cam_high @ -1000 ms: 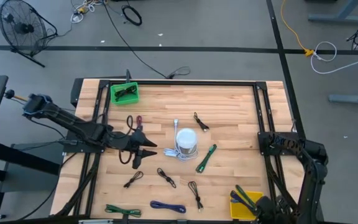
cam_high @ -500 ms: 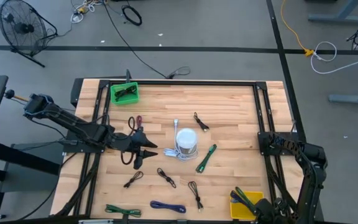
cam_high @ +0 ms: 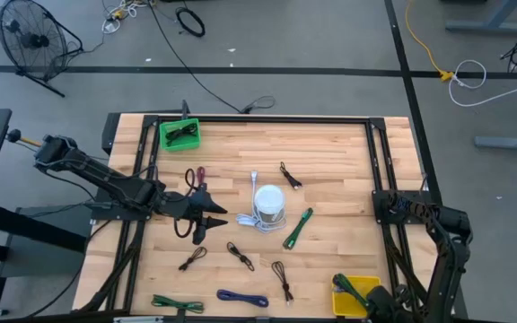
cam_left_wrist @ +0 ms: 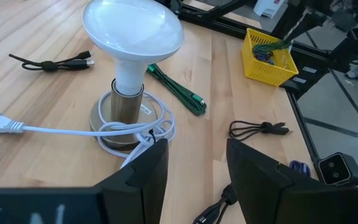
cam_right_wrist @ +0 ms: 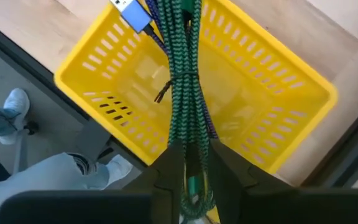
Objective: Pick & Place USB Port
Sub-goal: Put the green black charger cable into the yellow basket
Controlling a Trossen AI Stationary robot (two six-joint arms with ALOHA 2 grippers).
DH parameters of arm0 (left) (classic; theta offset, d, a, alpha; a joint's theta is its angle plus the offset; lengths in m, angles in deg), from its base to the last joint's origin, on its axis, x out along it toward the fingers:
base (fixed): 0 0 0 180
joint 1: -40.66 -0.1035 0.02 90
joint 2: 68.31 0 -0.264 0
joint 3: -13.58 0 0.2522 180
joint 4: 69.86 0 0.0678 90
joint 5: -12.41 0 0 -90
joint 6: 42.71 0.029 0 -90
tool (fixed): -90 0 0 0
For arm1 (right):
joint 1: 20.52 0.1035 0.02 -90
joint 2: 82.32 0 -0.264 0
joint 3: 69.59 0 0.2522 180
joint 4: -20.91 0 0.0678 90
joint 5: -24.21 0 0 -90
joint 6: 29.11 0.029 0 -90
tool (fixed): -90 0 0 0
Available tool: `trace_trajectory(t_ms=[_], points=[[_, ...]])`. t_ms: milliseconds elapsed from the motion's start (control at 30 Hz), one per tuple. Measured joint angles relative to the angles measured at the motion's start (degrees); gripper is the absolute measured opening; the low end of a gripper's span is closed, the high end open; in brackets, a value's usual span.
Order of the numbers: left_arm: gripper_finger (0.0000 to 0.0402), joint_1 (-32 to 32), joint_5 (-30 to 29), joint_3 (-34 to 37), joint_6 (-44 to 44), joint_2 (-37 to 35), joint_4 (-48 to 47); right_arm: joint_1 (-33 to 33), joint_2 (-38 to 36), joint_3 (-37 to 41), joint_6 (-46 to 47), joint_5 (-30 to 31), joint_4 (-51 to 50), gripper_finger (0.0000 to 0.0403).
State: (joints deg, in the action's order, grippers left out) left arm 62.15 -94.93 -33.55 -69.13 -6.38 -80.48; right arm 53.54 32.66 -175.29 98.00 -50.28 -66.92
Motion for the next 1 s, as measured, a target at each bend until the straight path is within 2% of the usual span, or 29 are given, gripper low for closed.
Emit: trace_trajectory(t_ms=[200,600,1000], points=[[0.0169,0.0,0.0,0.02,-0.02,-0.02,0.07,0.0,-0.25,1.31,1.16,-4.72,-2.08,0.0077],[0.0169,0.0,0.0,0.03,-0.39,-0.04,0.08,-0.55,-1.88,1.31,-0.15,-0.78,-2.26,0.0054],[0.0169,0.27,0.0,0.04,-0.44,-0.04,0.06,-2.02,-1.86,1.31,-2.1,-1.45,0.84,0.0055]])
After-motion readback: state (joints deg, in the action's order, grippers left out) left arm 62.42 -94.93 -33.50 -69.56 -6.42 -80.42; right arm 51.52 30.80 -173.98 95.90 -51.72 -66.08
